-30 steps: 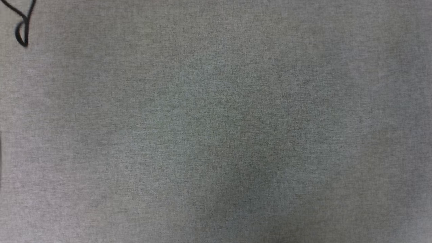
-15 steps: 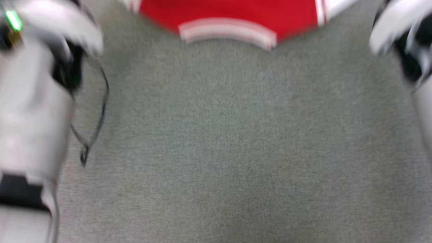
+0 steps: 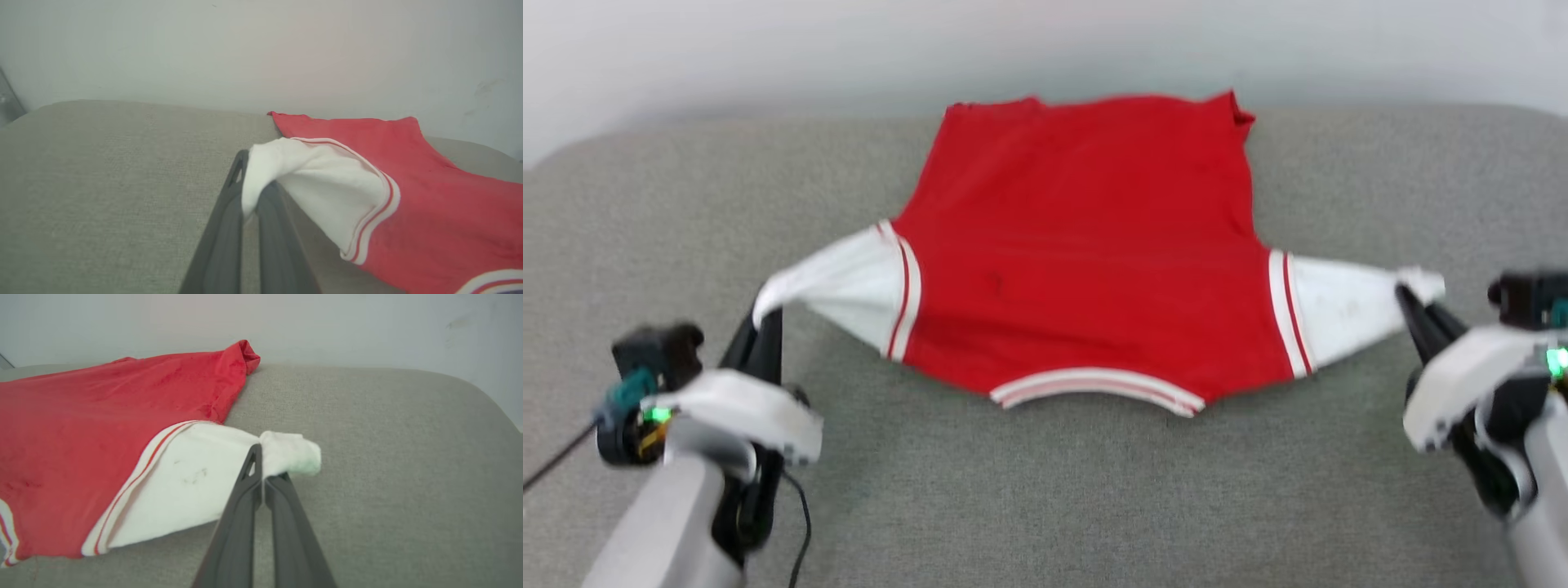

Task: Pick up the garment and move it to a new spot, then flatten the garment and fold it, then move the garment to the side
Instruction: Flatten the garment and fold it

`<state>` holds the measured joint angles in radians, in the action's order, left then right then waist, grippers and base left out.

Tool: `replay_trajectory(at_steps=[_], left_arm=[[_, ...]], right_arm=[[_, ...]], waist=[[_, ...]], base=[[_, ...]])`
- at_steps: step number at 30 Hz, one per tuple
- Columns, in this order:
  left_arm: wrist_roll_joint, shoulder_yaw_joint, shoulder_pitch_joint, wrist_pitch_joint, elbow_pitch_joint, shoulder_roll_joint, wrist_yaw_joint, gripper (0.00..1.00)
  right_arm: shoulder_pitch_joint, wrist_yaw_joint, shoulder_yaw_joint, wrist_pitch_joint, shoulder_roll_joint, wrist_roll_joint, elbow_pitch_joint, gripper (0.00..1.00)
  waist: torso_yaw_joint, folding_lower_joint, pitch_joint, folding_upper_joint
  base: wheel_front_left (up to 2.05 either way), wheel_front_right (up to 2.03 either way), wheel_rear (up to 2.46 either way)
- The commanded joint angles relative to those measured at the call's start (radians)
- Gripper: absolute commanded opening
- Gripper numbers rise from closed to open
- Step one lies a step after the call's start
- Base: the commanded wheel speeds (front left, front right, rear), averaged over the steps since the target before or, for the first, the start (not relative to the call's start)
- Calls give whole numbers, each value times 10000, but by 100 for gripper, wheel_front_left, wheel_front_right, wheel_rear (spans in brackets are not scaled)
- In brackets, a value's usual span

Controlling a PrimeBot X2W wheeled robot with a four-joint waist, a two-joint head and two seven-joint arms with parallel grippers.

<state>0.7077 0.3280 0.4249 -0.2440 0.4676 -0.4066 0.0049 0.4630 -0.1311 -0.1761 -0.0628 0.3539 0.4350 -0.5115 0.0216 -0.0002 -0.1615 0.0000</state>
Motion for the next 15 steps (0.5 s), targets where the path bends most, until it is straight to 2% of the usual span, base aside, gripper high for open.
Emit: replay_trajectory(at_steps=[1, 7, 13, 15], left_arm=[[-44, -10, -560, 109, -469, -143, 261, 0], [157, -218, -3196, 902, -2915, -739, 1495, 0], [46, -294, -5313, 1549, -4712, -1253, 2699, 0], [115, -267, -5920, 1746, -5210, -1312, 2960, 0]], right_arm=[[-627, 7, 223, -170, 18, -177, 413, 0], [-3339, 7, 1328, -1562, -585, -674, 2854, 0], [-5742, 7, 1638, -3360, -1044, -1035, 5041, 0], [-6420, 7, 1757, -3901, -1226, -991, 5510, 0]], waist=[[-54, 2, 554, 0], [-9, 2, 1189, 0], [44, 2, 1530, 0], [18, 2, 1610, 0]], base=[[0, 0, 0], [0, 0, 0], [0, 0, 0], [0, 0, 0]])
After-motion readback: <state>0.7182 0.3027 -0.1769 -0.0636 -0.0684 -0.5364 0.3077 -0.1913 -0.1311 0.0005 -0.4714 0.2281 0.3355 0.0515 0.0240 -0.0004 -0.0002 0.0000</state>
